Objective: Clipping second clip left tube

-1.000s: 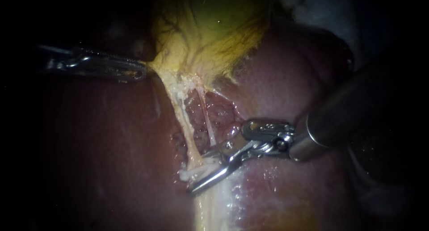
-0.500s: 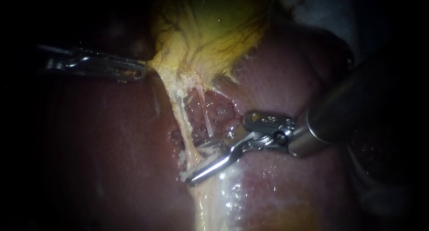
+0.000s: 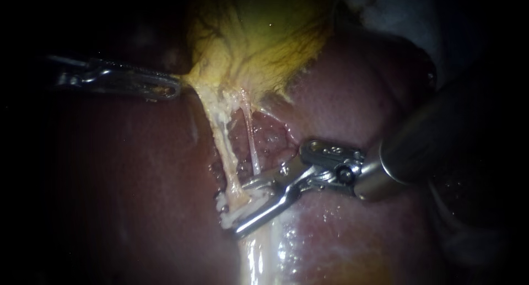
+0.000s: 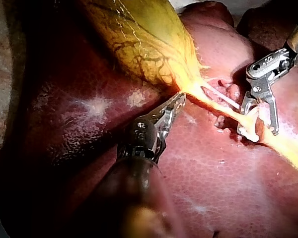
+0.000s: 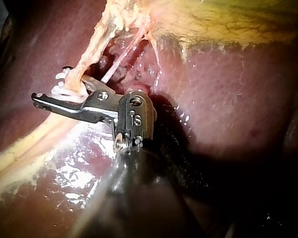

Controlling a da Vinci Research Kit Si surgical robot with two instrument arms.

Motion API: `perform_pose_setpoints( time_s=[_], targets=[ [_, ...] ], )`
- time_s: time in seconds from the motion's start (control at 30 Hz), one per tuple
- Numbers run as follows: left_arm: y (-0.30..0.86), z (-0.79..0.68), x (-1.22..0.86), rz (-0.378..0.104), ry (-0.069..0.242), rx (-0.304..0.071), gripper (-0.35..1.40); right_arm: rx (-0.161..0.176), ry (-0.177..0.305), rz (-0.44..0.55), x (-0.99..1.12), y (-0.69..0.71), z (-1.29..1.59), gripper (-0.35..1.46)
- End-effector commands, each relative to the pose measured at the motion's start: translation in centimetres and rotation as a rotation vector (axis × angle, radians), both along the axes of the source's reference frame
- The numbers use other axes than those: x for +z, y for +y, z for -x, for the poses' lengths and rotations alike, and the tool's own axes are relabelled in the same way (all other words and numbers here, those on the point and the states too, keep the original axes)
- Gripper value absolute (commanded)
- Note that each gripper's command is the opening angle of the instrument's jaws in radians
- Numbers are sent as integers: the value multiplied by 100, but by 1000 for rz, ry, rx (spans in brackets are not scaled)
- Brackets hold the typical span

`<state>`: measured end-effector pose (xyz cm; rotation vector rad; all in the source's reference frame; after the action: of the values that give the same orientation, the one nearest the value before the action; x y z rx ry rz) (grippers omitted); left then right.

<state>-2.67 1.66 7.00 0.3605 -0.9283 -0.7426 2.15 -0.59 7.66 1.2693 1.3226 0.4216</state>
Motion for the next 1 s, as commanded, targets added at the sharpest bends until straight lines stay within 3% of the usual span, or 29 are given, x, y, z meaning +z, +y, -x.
perform_pose_setpoints(
  time_s=[0.03,0.1,0.37,0.57,1.0],
  targets=[
    [0,0,1,0,1,-1,-35,-9,9,-5,-3,1,-2,58],
    [0,1,1,0,1,-1,-35,-18,29,-14,-8,0,-6,57],
    [0,0,1,0,1,-1,-35,-5,25,-29,-21,-13,-10,55],
    [0,0,1,0,1,-1,-35,-4,27,-30,-20,-12,-17,50],
    [0,-1,0,0,1,0,-35,-14,-30,-101,-14,-6,-29,-5]
  ],
)
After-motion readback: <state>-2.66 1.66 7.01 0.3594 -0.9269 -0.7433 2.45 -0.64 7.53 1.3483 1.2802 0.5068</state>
